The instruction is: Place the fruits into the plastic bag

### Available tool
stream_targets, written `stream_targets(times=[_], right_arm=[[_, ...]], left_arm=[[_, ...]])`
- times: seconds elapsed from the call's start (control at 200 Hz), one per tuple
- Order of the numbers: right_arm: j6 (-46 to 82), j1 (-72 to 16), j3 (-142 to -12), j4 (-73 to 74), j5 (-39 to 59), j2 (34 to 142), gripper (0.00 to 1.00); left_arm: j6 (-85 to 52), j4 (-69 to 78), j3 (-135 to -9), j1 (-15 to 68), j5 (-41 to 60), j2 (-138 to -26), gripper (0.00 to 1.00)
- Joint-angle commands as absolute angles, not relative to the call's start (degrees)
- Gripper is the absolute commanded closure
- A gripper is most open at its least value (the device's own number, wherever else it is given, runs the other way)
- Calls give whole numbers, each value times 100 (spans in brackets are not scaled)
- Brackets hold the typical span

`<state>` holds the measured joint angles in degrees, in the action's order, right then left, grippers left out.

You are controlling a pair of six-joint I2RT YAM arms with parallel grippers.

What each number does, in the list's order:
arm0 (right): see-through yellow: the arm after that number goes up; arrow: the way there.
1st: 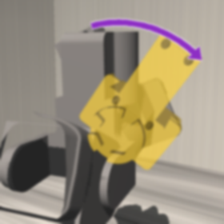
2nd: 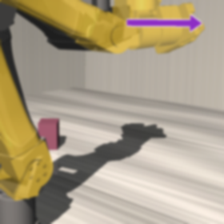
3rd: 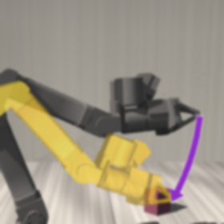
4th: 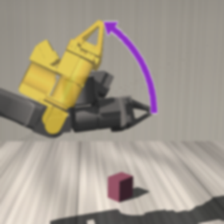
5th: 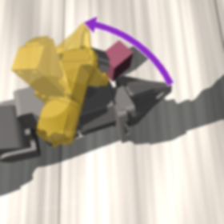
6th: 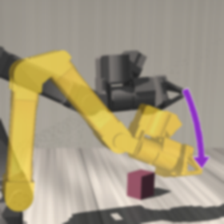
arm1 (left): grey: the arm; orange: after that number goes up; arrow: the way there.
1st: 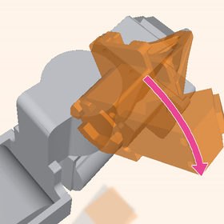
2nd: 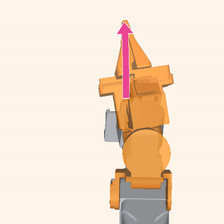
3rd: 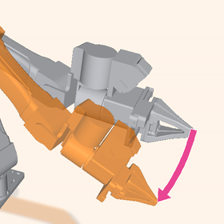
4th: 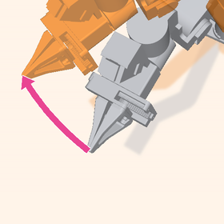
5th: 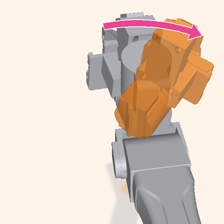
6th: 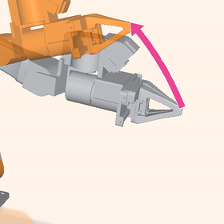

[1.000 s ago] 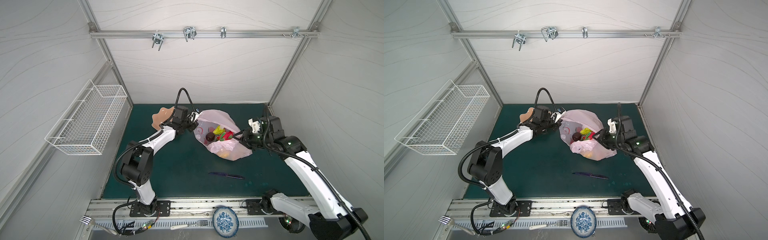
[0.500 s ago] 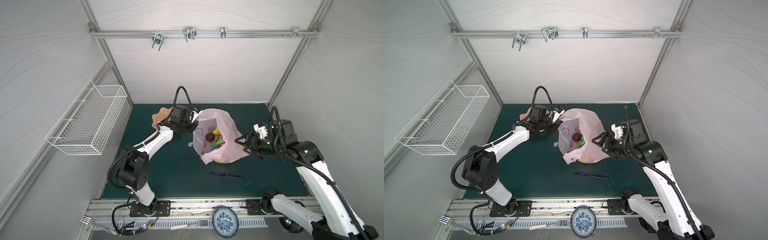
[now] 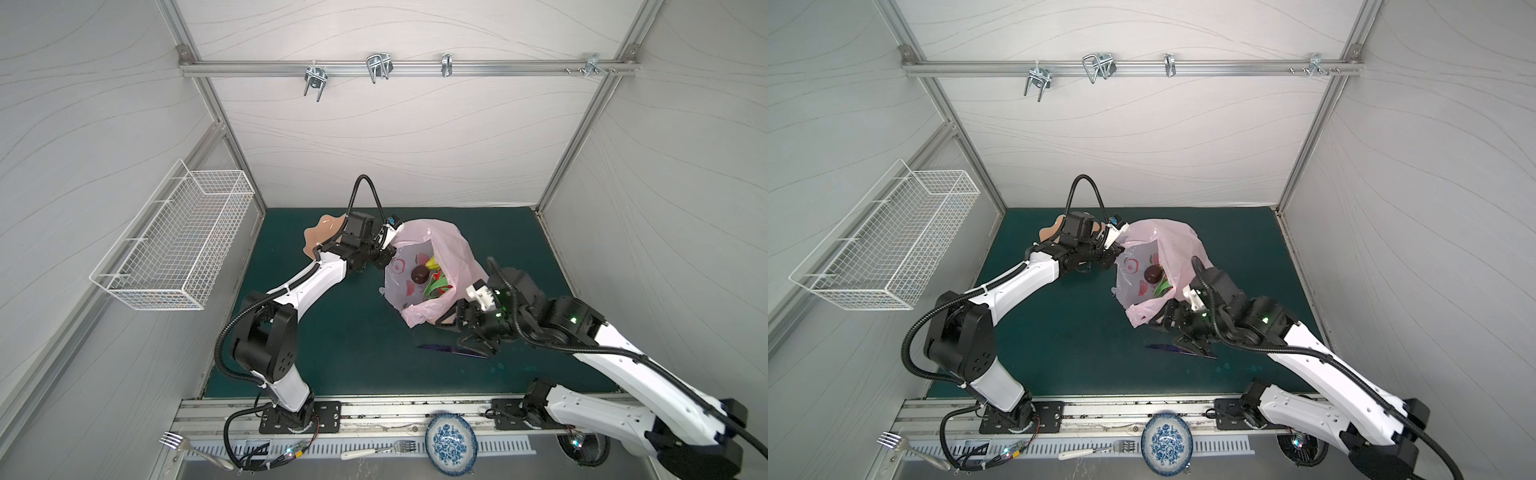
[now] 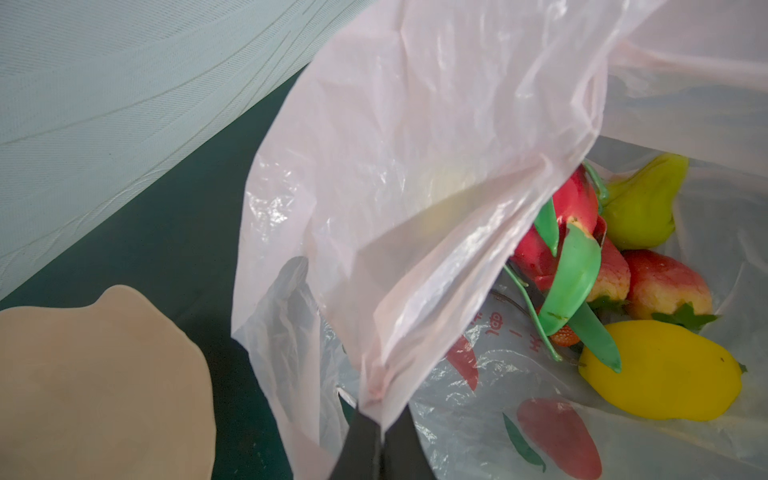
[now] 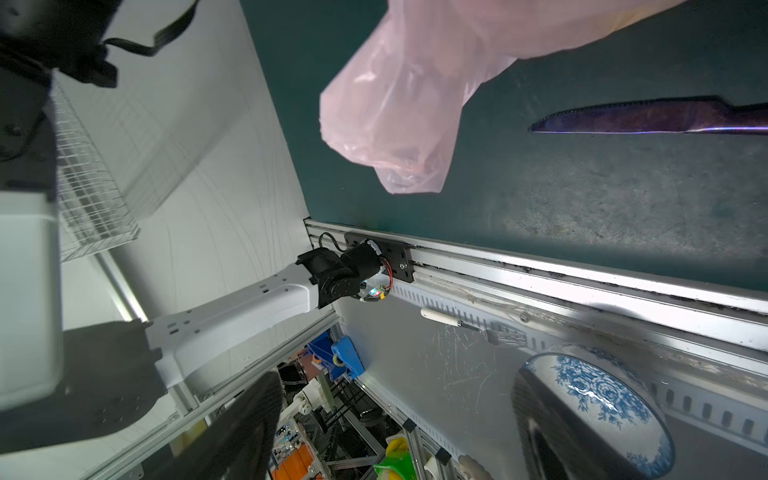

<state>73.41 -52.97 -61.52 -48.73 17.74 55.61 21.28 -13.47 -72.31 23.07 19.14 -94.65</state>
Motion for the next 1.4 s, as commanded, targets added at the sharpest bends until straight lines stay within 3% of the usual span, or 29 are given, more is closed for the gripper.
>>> stream_targets(times=[0.0, 0.28, 0.775, 1.211, 1.396], right_arm=[[8088, -5547, -6179, -4467, 980, 5760, 11], [9001, -6225, -6035, -3620, -315, 6367, 11], [9764, -6345, -6353, -3884, -1466, 7354, 13], [9949, -6966, -7061, -4411, -1885, 7325, 13], [10212, -6978, -6747, -4078, -1725, 7565, 13]], left_arm=[[2153, -1277, -7514, 2347, 2039, -9287, 100], [2039, -1307, -7595, 2382, 2074, -9327, 100], [1969, -1364, -7445, 2408, 2057, -9217, 100], [1995, -1425, -7426, 2408, 2017, -9131, 100], [1950, -1417, -7437, 2408, 2043, -9127, 100]])
